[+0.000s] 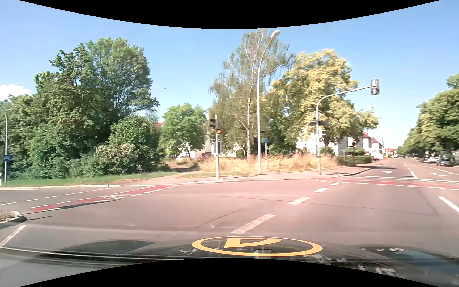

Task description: Follow the waypoints while adhering to traffic rules and regulations

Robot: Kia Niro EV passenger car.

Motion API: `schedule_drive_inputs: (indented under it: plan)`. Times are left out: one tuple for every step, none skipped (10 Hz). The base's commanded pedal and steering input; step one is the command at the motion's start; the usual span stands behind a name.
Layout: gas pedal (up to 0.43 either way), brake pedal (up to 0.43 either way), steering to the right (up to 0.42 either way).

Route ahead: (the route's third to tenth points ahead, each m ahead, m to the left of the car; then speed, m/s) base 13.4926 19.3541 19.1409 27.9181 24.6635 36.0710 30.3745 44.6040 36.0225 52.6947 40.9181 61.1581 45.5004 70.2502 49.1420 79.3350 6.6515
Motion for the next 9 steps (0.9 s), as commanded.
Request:
schedule_drive_inputs:
  plan:
    - [0.118,0.000,-0.362]
    - [0.118,0.000,-0.362]
    - [0.118,0.000,-0.362]
    - [0.118,0.000,-0.360]
    - [0.118,0.000,-0.360]
    - [0.118,0.000,-0.360]
    - [0.118,0.000,-0.358]
    - [0.130,0.000,-0.357]
    - [0.130,0.000,-0.357]
